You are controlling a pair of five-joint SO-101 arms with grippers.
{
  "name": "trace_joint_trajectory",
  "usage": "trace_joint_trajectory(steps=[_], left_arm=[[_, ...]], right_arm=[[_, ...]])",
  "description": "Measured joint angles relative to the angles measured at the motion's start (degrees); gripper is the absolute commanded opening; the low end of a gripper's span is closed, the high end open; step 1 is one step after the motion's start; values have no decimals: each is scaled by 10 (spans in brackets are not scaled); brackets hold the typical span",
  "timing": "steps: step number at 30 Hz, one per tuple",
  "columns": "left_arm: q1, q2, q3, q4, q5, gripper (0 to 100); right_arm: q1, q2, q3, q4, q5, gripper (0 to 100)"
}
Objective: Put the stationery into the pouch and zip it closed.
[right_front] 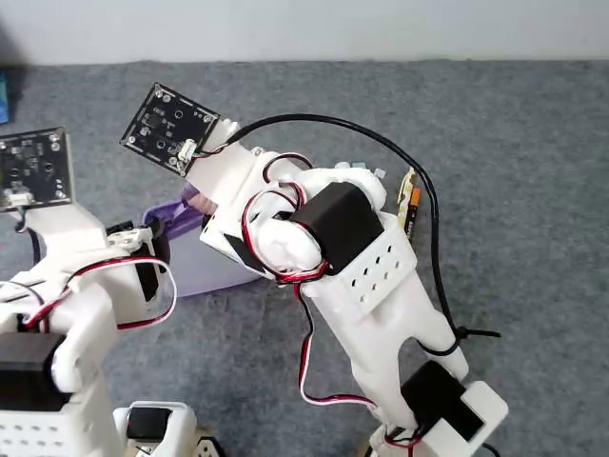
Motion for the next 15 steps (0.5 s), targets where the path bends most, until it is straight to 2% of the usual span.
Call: trace_joint_trajectory(steps=[9, 13, 15], left_arm=[[0, -5, 12, -4, 1, 100], [3, -5, 12, -2, 1, 9], [3, -5, 14, -2, -8, 13]], right_arm=[[0, 0, 0, 2, 0, 9], [0, -11, 1, 11, 10, 9], [-1, -11, 1, 11, 12, 9]])
